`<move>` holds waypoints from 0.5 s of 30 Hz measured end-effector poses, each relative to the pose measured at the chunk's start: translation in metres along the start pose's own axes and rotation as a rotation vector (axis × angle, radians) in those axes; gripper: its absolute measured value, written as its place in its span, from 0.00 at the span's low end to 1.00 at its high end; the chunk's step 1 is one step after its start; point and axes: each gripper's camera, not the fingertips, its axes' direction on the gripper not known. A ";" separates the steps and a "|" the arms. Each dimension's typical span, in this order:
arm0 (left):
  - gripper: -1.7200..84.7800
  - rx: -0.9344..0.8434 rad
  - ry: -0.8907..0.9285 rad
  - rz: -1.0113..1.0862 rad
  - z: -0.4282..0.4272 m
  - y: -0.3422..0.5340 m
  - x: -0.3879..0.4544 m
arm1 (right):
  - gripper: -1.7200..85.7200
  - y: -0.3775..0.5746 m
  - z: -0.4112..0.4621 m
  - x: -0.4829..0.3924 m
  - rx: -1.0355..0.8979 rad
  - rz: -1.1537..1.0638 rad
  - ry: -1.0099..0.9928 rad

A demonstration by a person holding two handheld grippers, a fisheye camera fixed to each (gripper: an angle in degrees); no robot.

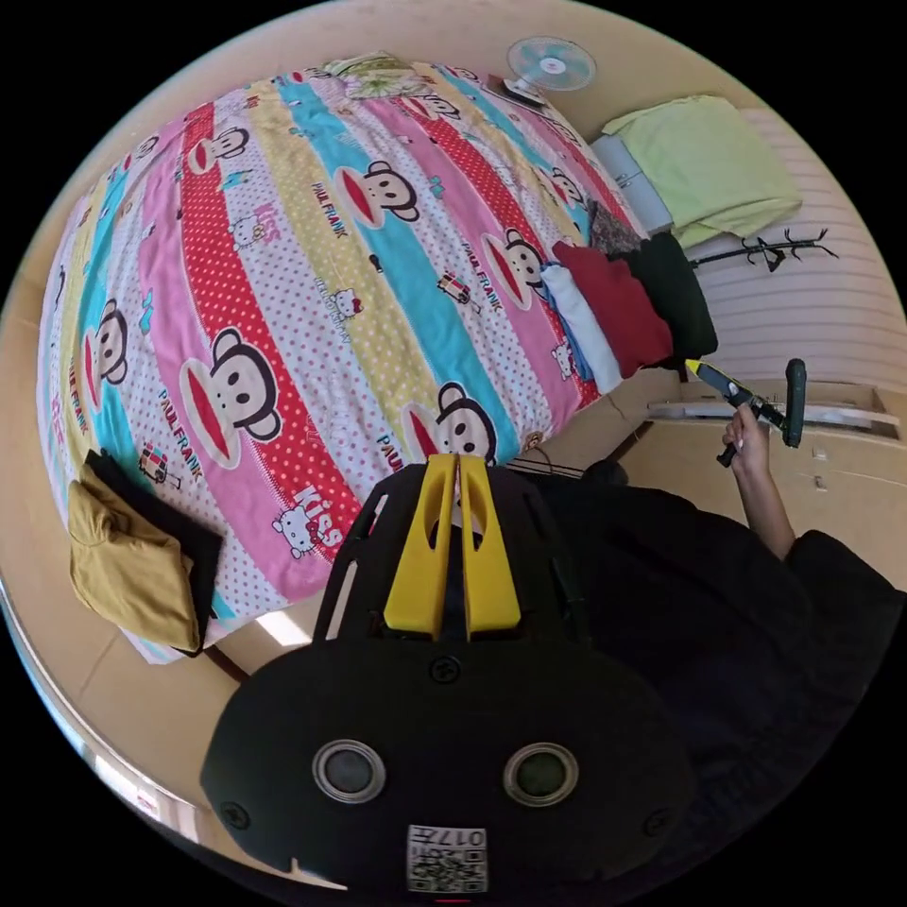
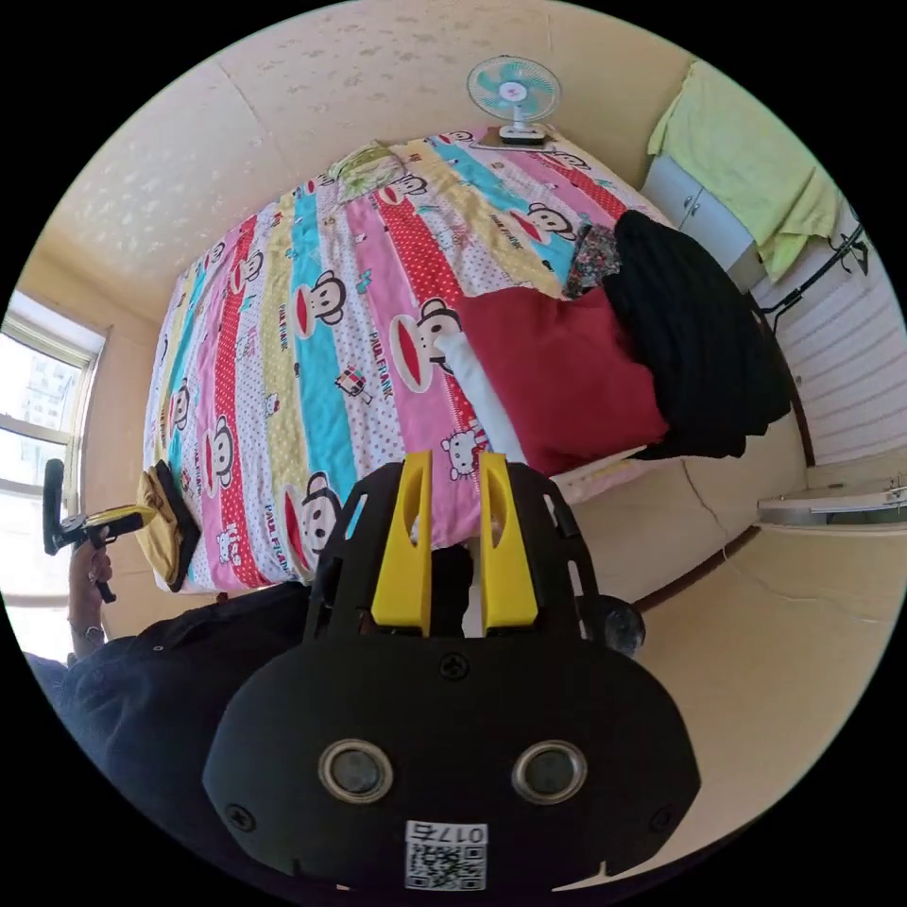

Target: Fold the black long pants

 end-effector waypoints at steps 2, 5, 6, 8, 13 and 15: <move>0.01 0.007 0.009 0.029 0.005 -0.016 0.029 | 0.13 -0.025 -0.010 0.042 0.042 0.052 0.032; 0.02 0.042 0.054 0.022 0.005 -0.031 0.064 | 0.17 -0.080 -0.011 0.096 0.057 0.127 0.085; 0.02 0.053 0.078 0.009 0.005 -0.035 0.074 | 0.18 -0.102 -0.007 0.110 0.059 0.139 0.086; 0.02 0.070 0.102 -0.015 0.005 -0.036 0.086 | 0.22 -0.133 0.009 0.124 0.035 0.142 0.087; 0.02 0.038 0.055 -0.114 0.015 -0.026 0.096 | 0.20 -0.187 0.091 0.131 -0.152 0.023 0.367; 0.02 0.022 0.049 -0.149 0.015 -0.019 0.091 | 0.18 -0.194 0.111 0.134 -0.233 -0.017 0.391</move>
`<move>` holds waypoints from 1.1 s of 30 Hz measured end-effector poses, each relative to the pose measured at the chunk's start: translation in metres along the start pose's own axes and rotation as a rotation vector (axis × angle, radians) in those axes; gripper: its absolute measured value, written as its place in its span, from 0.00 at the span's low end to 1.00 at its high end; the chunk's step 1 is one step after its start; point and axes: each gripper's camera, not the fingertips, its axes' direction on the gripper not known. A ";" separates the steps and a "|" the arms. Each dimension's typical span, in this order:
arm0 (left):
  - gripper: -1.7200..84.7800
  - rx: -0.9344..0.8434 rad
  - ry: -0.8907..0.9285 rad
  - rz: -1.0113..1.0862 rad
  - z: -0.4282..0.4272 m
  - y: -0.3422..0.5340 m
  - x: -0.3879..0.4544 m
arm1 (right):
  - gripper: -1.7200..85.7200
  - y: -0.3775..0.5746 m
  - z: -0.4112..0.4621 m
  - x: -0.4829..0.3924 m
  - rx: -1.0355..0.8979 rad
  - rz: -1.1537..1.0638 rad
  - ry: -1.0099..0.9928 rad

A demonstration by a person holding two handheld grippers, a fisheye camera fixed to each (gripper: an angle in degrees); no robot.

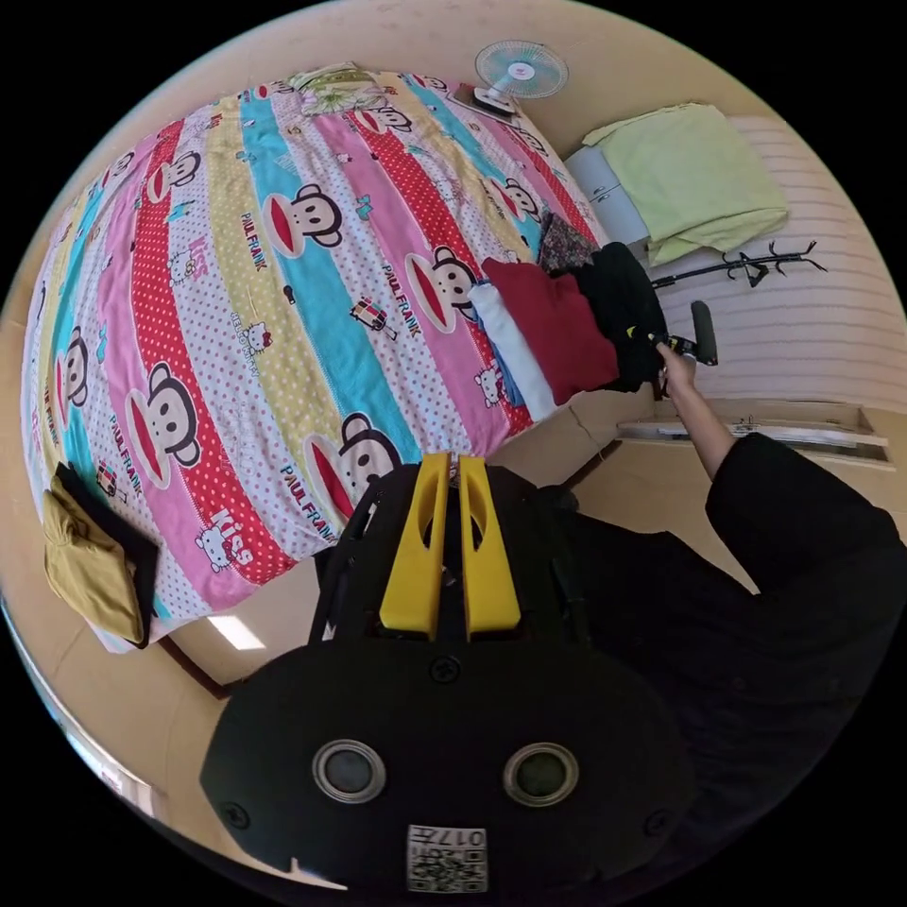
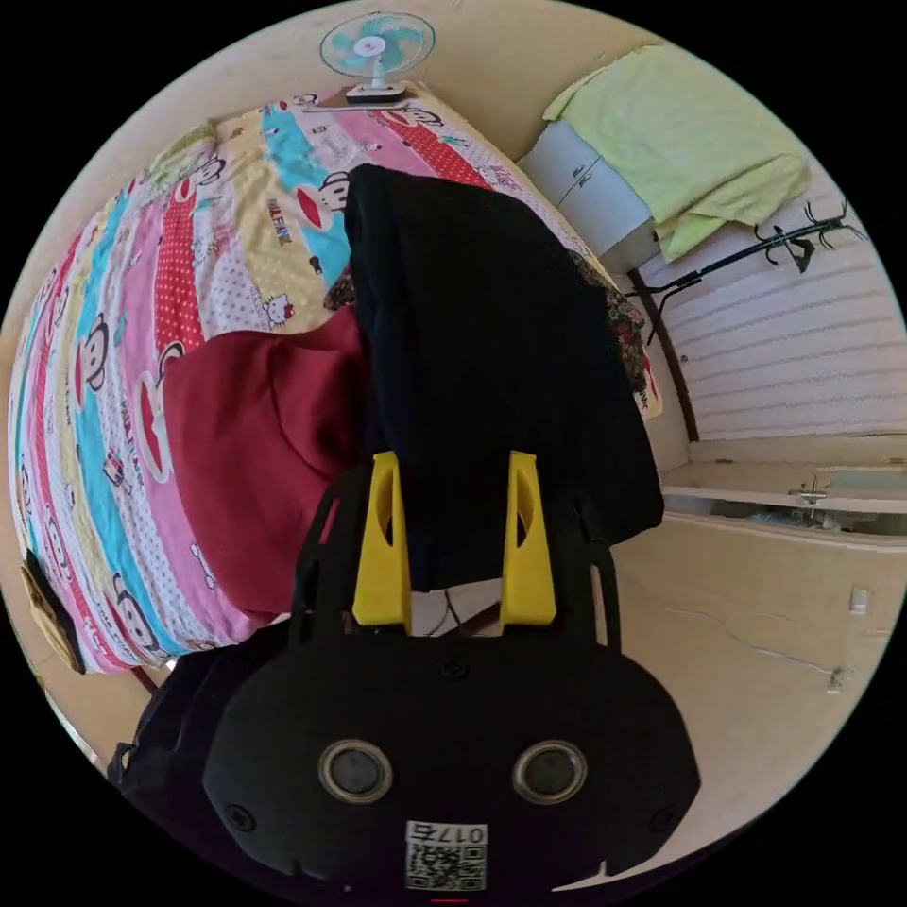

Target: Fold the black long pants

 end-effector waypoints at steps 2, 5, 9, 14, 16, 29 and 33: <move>0.02 0.001 0.002 -0.038 -0.004 0.007 -0.009 | 0.15 -0.008 -0.008 0.014 -0.032 0.039 -0.045; 0.02 0.036 0.040 -0.106 -0.018 0.020 -0.028 | 0.11 -0.004 -0.044 0.078 0.066 0.221 -0.380; 0.04 0.133 0.151 -0.150 -0.047 0.041 -0.057 | 0.09 0.012 -0.099 0.160 0.280 0.286 -0.912; 0.08 0.235 0.218 -0.170 -0.087 0.064 -0.090 | 0.09 0.002 -0.203 0.113 0.496 -0.022 -1.235; 0.08 0.275 0.231 -0.172 -0.108 0.073 -0.104 | 0.09 -0.009 -0.259 0.054 0.541 -0.175 -1.235; 0.10 0.444 0.245 -0.286 -0.192 0.159 -0.204 | 0.09 -0.006 -0.265 -0.203 0.360 -0.288 -1.428; 0.11 0.441 0.292 -0.437 -0.195 0.211 -0.252 | 0.08 0.002 -0.091 -0.292 0.071 -0.073 -1.157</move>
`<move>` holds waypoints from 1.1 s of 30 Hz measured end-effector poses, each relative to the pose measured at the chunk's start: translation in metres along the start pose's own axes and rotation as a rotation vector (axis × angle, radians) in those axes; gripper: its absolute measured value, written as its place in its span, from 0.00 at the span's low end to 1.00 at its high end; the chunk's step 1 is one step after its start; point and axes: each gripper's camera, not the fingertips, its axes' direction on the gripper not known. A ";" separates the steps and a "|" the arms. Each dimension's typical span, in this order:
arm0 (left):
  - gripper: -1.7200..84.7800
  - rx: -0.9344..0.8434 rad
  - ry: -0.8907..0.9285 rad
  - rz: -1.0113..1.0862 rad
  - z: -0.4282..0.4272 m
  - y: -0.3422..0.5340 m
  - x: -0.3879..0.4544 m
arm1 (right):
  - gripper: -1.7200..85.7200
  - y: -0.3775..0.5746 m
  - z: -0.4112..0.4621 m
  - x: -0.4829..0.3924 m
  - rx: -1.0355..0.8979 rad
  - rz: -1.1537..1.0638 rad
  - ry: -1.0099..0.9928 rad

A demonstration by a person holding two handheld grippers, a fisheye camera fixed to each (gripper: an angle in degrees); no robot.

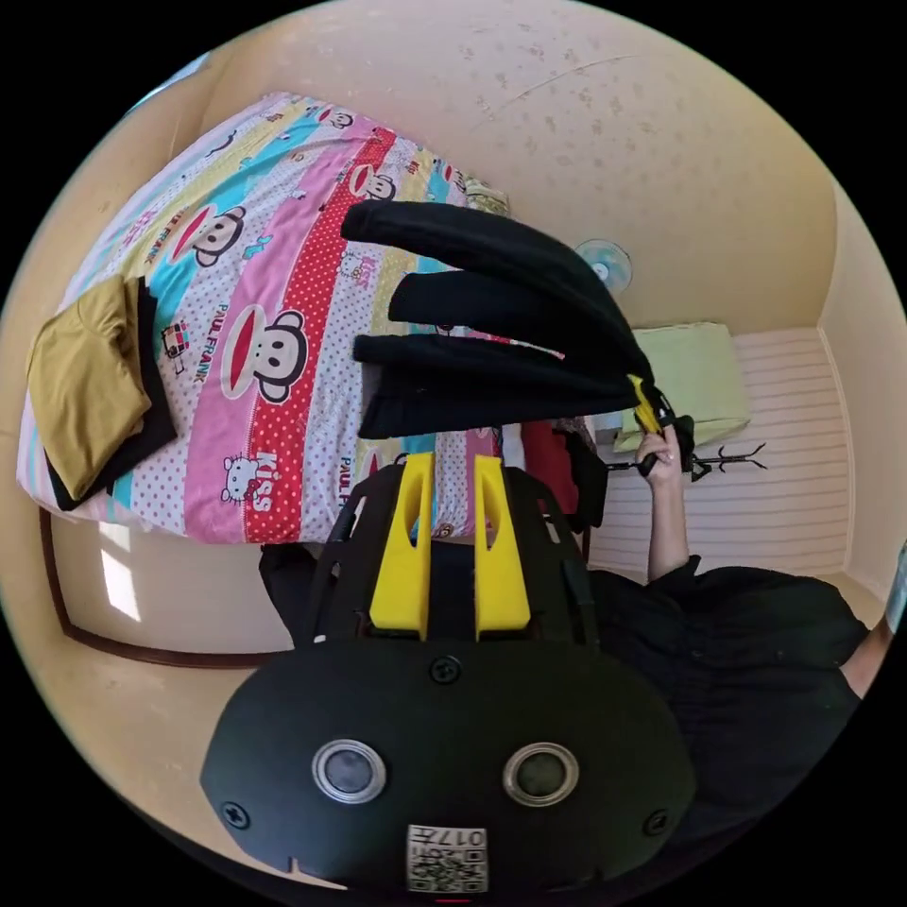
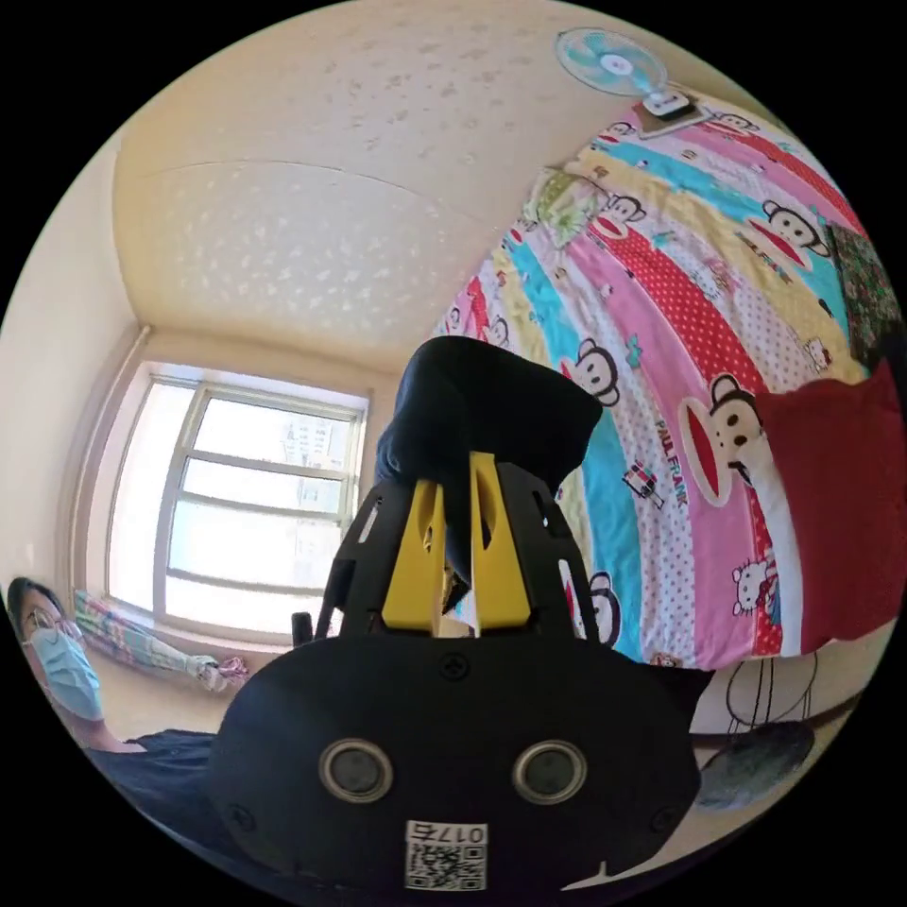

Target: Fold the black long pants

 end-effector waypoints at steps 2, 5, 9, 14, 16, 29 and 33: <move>0.11 0.007 -0.011 -0.060 -0.015 0.011 -0.022 | 0.08 0.010 0.060 0.048 -0.095 0.036 0.281; 0.11 0.016 -0.034 -0.135 -0.040 0.028 -0.050 | 0.07 0.027 0.124 0.092 -0.245 0.056 0.596; 0.12 0.012 -0.036 -0.207 -0.053 0.043 -0.079 | 0.10 0.058 0.186 0.026 -0.291 -0.380 0.640; 0.14 -0.019 0.085 -0.300 -0.013 0.039 -0.122 | 0.13 0.104 0.324 -0.039 -0.573 -0.844 0.521; 0.17 -0.079 0.183 -0.350 0.032 0.028 -0.149 | 0.13 0.115 0.390 -0.055 -0.623 -0.965 0.573; 0.18 -0.013 0.253 -0.574 0.157 -0.003 -0.240 | 0.15 -0.046 0.499 -0.008 -0.525 -0.851 0.842; 0.18 0.052 0.242 -0.557 0.158 0.007 -0.247 | 0.20 -0.062 0.479 -0.010 -0.596 -0.847 0.672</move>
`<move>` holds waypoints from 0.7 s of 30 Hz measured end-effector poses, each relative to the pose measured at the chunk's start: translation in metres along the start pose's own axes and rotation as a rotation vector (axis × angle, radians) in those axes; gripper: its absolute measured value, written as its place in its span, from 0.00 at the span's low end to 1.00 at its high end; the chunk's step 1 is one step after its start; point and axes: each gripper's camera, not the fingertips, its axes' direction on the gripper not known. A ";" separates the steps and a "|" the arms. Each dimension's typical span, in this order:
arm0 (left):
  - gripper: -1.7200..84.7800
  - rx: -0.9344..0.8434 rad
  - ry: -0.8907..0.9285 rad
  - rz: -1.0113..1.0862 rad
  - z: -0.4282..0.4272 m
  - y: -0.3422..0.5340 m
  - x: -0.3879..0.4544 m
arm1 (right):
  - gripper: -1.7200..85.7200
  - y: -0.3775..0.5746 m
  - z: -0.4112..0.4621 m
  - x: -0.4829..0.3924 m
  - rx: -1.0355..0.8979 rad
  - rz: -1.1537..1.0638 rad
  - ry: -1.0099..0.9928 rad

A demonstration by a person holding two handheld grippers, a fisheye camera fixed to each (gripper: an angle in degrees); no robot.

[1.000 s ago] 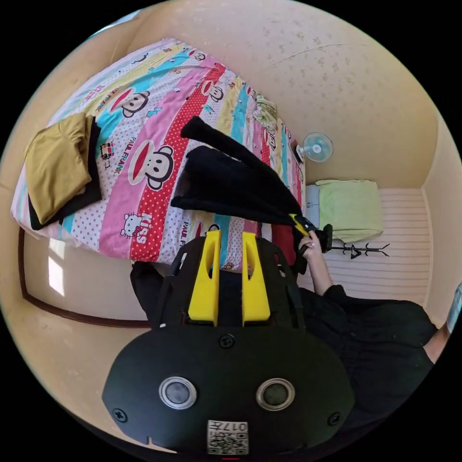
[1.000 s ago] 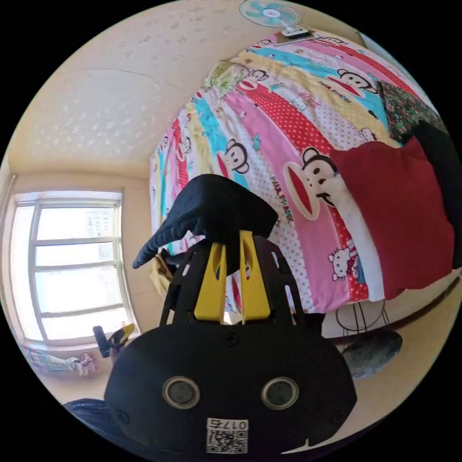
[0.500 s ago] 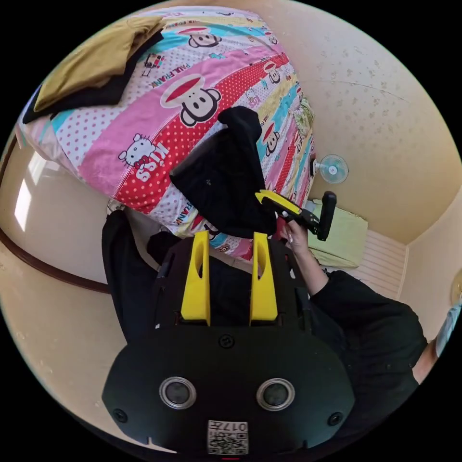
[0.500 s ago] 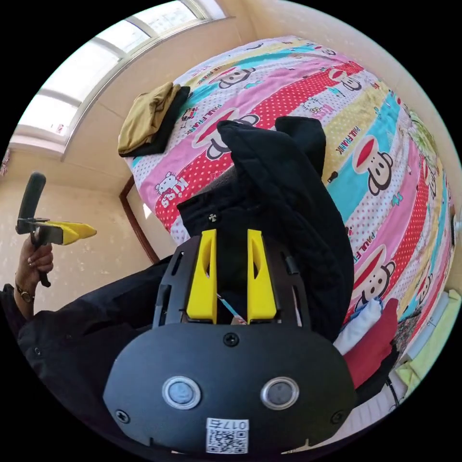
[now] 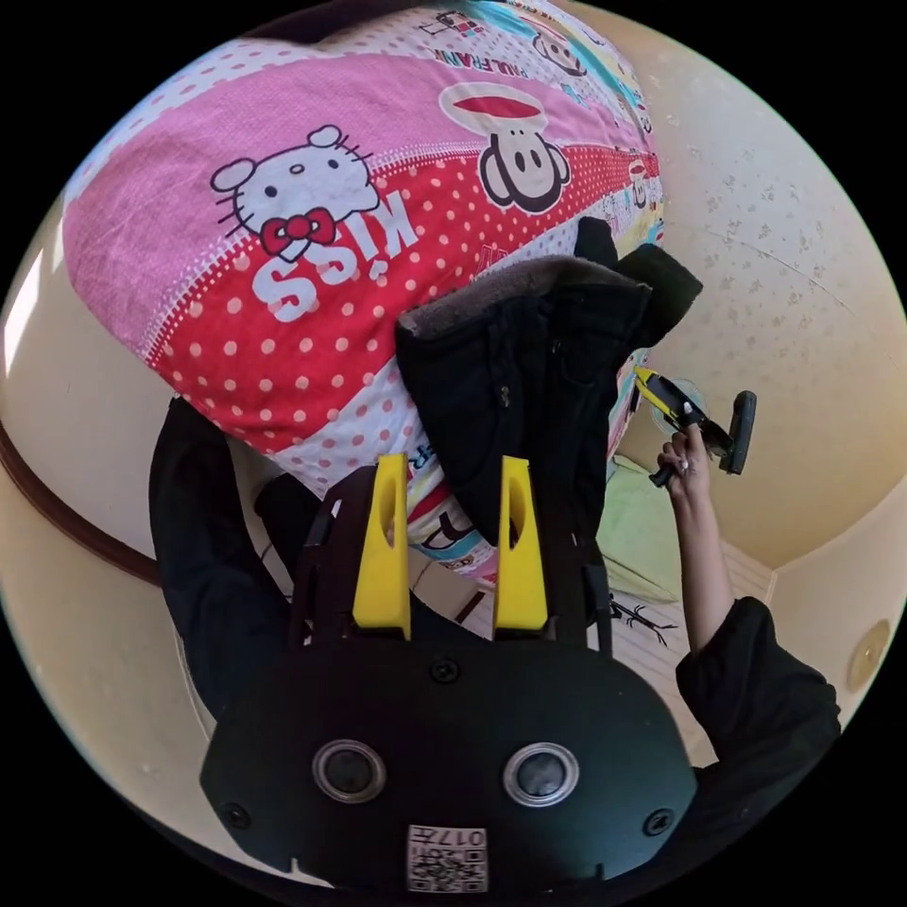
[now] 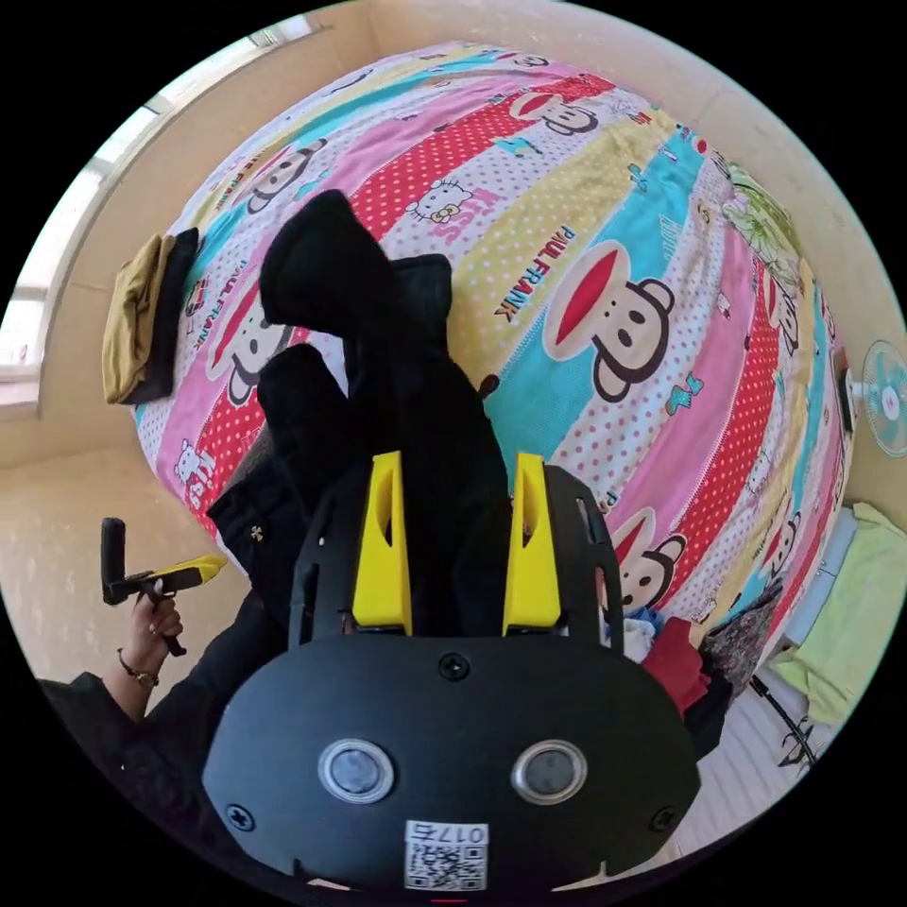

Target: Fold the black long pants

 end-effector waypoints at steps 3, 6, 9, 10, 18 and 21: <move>0.18 0.040 0.050 -0.024 0.008 0.005 -0.011 | 0.21 0.011 0.015 -0.034 -0.039 -0.119 -0.088; 0.18 0.025 0.089 -0.043 0.028 0.006 -0.013 | 0.22 0.016 0.066 -0.058 -0.134 -0.140 0.021; 0.17 0.023 0.035 -0.070 0.041 0.009 -0.013 | 0.19 0.021 0.119 -0.055 -0.245 -0.033 -0.137; 0.17 0.022 0.020 -0.085 0.045 0.012 -0.015 | 0.17 0.026 0.124 -0.056 -0.263 0.007 -0.201; 0.07 -0.029 0.126 0.118 0.014 0.073 0.056 | 0.07 0.113 -0.034 -0.086 0.010 0.011 -0.155; 0.07 0.058 0.050 0.347 -0.047 0.130 0.130 | 0.07 0.169 -0.132 -0.069 0.177 0.069 -0.285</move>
